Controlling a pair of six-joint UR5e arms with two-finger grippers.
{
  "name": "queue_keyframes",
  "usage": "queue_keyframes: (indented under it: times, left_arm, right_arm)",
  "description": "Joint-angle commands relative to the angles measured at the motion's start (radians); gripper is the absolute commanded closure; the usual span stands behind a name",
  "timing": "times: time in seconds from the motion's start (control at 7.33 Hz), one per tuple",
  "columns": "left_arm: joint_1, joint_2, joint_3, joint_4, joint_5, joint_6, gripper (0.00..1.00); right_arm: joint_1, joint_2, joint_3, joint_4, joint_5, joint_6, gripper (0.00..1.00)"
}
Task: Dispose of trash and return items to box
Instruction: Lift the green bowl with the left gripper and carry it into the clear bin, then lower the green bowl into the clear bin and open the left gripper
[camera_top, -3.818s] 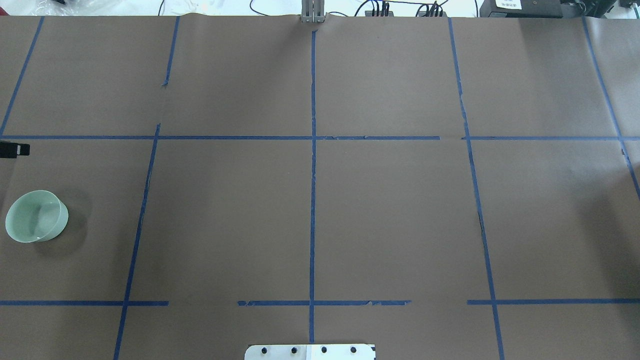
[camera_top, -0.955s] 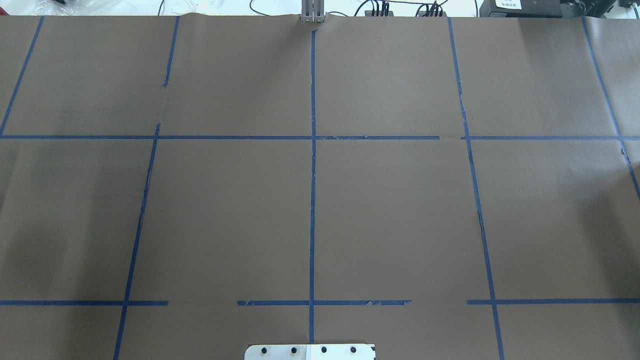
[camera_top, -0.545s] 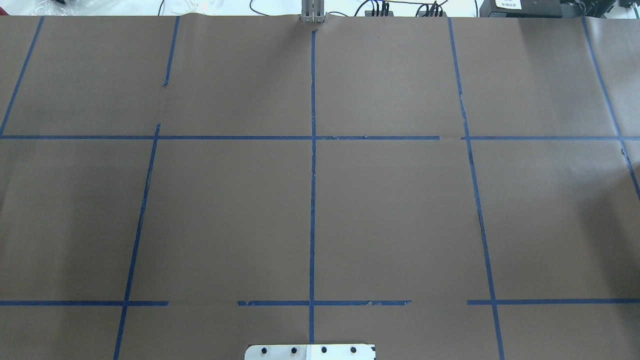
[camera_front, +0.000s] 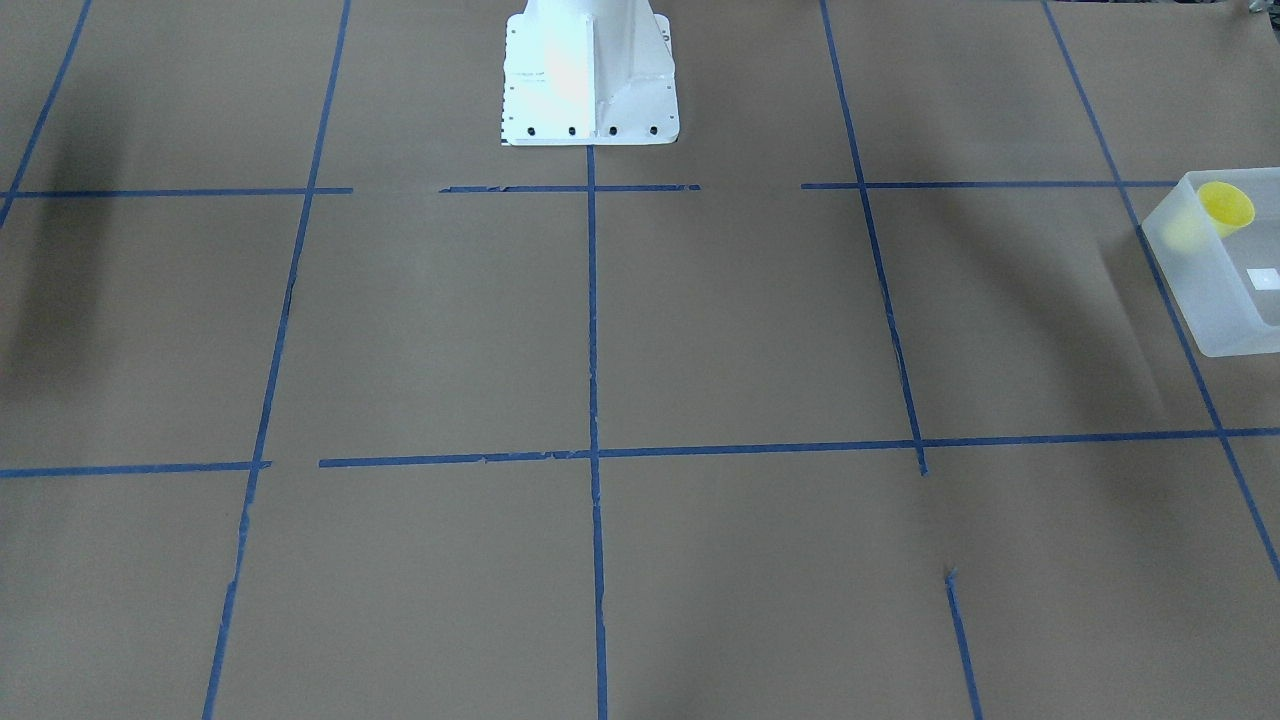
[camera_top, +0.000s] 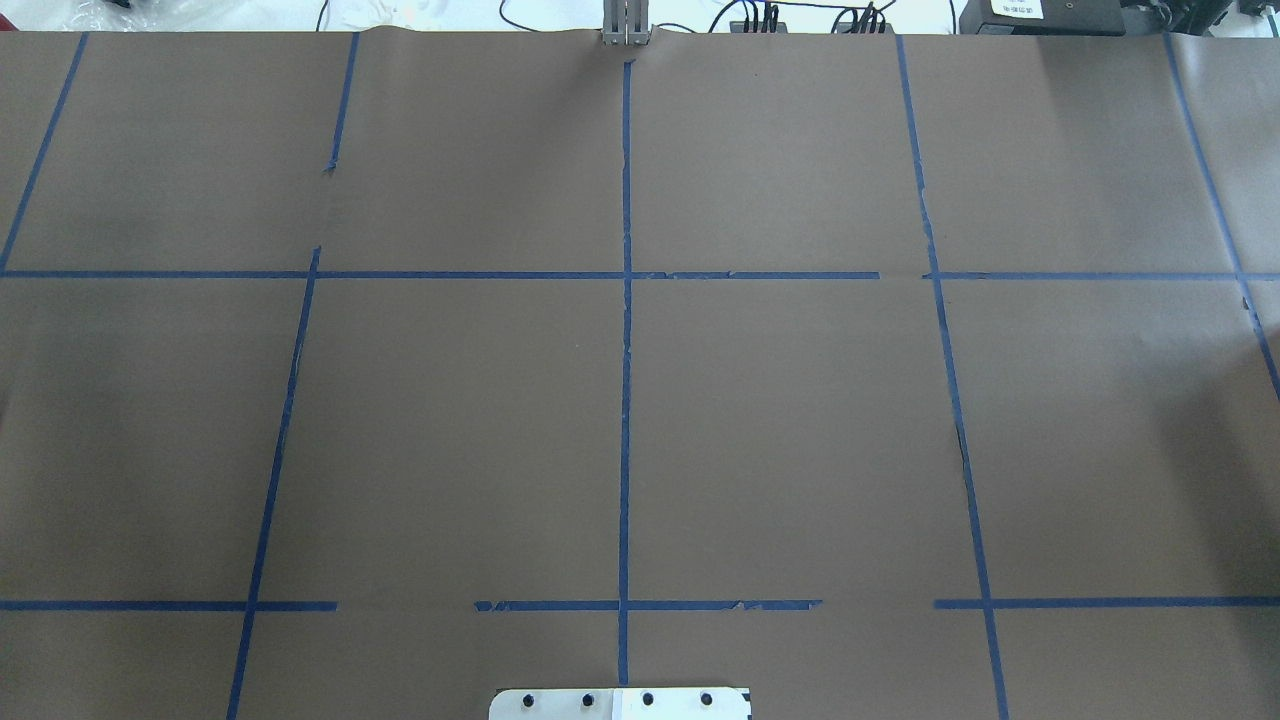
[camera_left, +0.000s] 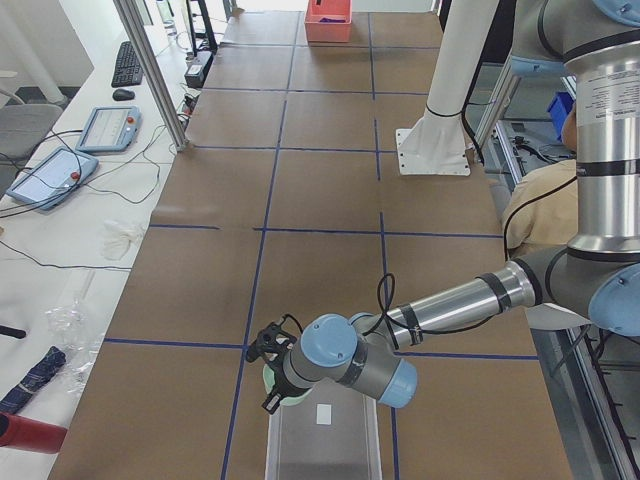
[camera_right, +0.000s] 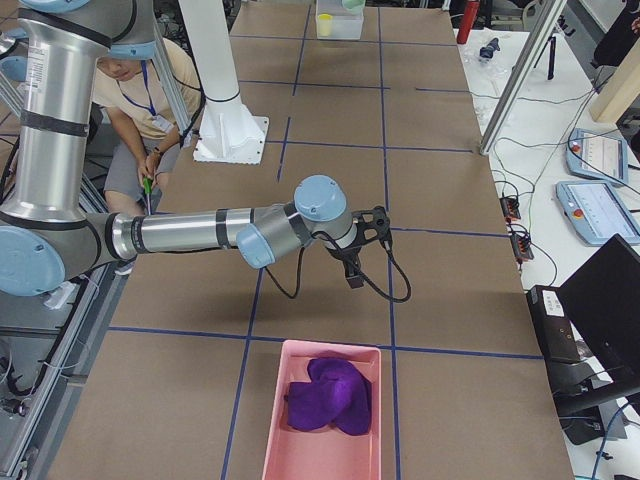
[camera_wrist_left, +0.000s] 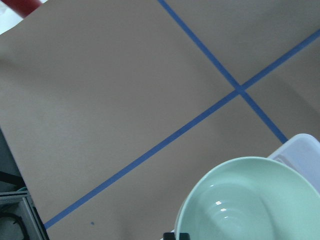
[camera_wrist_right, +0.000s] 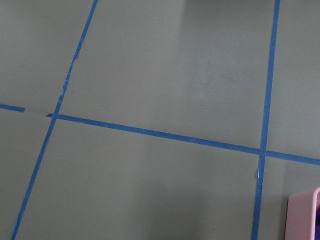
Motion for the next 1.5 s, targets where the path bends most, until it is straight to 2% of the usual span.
queue_keyframes:
  times: [0.0, 0.14, 0.27, 0.55, 0.82, 0.95, 1.09, 1.23, 1.36]
  left_arm:
    - [0.017, 0.051, -0.001, -0.069, -0.023, -0.017, 1.0]
    - [0.02, 0.069, 0.002, -0.077, -0.028, -0.015, 1.0]
    - [0.05, 0.078, 0.003, -0.081, -0.028, -0.019, 0.91]
    - [0.06, 0.08, 0.002, -0.084, -0.027, -0.017, 0.35]
    - [0.06, 0.079, -0.013, -0.106, -0.027, -0.026, 0.0]
    - [0.06, 0.079, -0.056, -0.092, -0.028, -0.034, 0.0]
    - [0.061, 0.074, -0.134, -0.016, -0.039, -0.093, 0.0]
    - [0.063, 0.06, -0.259, 0.162, -0.063, -0.121, 0.0]
    - [0.064, 0.016, -0.376, 0.409, -0.059, -0.115, 0.0]
  right_arm:
    - [0.0, -0.001, 0.001, 0.001, 0.0, -0.001, 0.0]
    - [0.0, -0.001, 0.001, 0.001, 0.0, -0.001, 0.0]
    - [0.0, -0.001, 0.001, 0.001, 0.0, -0.001, 0.0]
    - [0.0, -0.001, 0.001, 0.001, 0.0, 0.0, 0.0]
    - [0.0, -0.001, 0.001, 0.001, -0.003, 0.002, 0.0]
    - [0.0, 0.0, 0.001, -0.001, -0.005, 0.005, 0.0]
    - [0.0, 0.007, -0.004, -0.003, -0.03, 0.007, 0.0]
    - [0.0, 0.01, -0.004, -0.004, -0.04, 0.005, 0.0]
    - [0.0, 0.005, -0.004, -0.004, -0.041, -0.007, 0.0]
